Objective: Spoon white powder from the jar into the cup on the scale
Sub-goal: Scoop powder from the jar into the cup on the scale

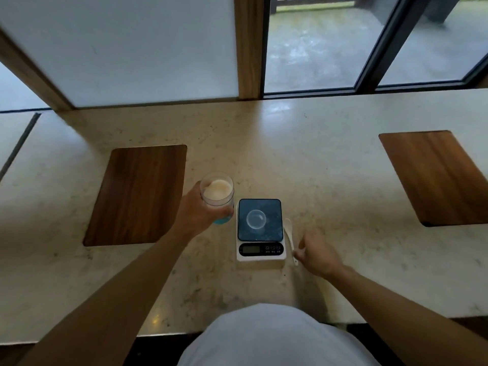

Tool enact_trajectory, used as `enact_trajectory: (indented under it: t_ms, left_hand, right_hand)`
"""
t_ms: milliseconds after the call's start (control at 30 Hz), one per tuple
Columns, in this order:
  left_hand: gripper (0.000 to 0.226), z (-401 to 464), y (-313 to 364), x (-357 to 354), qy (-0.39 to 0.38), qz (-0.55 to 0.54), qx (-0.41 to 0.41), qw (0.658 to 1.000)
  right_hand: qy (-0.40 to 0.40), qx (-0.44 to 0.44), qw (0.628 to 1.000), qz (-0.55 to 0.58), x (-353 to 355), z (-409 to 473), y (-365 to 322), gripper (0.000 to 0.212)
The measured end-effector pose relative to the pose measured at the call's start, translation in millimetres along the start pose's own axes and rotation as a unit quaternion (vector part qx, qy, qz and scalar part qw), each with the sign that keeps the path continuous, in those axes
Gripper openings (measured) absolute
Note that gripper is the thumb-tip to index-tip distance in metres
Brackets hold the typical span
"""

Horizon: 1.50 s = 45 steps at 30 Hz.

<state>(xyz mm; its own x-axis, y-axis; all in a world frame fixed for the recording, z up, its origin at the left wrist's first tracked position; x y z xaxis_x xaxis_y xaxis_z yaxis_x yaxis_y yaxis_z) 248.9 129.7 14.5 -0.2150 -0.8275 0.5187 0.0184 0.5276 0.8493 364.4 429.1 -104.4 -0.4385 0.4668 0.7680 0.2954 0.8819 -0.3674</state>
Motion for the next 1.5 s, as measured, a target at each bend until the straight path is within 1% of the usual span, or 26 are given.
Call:
enact_trajectory:
  t_ms: [100, 233, 367, 433, 567, 700, 833, 933, 1067, 1133, 1200, 1400, 1500]
  left_hand:
    - [0.068, -3, -1, -2, -0.008, 0.006, 0.002, 1.000]
    - [0.079, -6, -9, -4, -0.008, 0.008, 0.018, 1.000]
    - [0.082, -8, -10, -7, -0.015, 0.016, 0.014, 1.000]
    - [0.083, -7, -10, -9, -0.025, 0.010, 0.006, 1.000]
    - [0.082, -7, -8, -12, -0.028, 0.014, -0.005, 0.999]
    - [0.082, -6, -11, -14, -0.030, 0.013, 0.007, 0.999]
    - [0.083, -6, -12, -14, -0.036, 0.013, 0.008, 0.999]
    - [0.083, -8, -13, -14, -0.037, 0.021, 0.005, 0.999]
    - [0.083, -8, -12, -13, -0.037, 0.030, 0.001, 0.999]
    - [0.084, -8, -7, -4, -0.024, 0.030, 0.001, 0.999]
    - [0.084, -4, -5, -3, -0.024, 0.036, 0.004, 0.999]
    - [0.084, -6, -8, -4, -0.022, 0.049, 0.012, 0.998]
    - [0.084, -8, -10, -7, -0.024, 0.058, 0.015, 0.998]
  right_hand:
    - [-0.012, -0.014, 1.000, 0.011, -9, -2, 1, 0.024]
    - [-0.004, -0.015, 1.000, 0.000, -13, -3, -1, 0.025]
    - [-0.006, -0.026, 1.000, -0.015, -15, -2, -1, 0.015]
    - [-0.003, -0.038, 0.999, -0.018, -16, -1, 1, 0.015]
    - [-0.003, -0.062, 0.998, 0.010, -17, 2, 5, 0.021]
    - [-0.001, -0.073, 0.996, 0.052, -19, 4, 10, 0.022]
    - [0.009, -0.066, 0.995, 0.068, -15, 4, 14, 0.025]
    - [0.040, -0.054, 0.994, 0.087, -4, 2, 13, 0.025]
    - [0.115, -0.028, 0.986, 0.119, 28, 3, 5, 0.027]
    - [0.148, -0.006, 0.979, 0.141, 52, 0, -7, 0.027]
    - [0.167, 0.006, 0.971, 0.168, 72, 0, -15, 0.026]
    - [0.228, 0.060, 0.951, 0.201, 109, -10, -46, 0.019]
    - [0.238, 0.096, 0.941, 0.222, 118, -17, -62, 0.018]
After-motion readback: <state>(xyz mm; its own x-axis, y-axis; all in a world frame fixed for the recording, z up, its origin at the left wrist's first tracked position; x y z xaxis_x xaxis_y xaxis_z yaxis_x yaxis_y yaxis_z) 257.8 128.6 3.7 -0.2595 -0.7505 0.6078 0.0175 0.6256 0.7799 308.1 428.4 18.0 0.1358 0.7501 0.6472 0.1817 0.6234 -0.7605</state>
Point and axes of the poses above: each hand's wrist, its own z-axis towards the middle knuckle, its own x-axis out of the back of the hand, y = z × x, the point moved 10 cm from there along z, towards the middle knuckle, and after that the axes turned 5 degrees about -y, right-handed, at the moved point
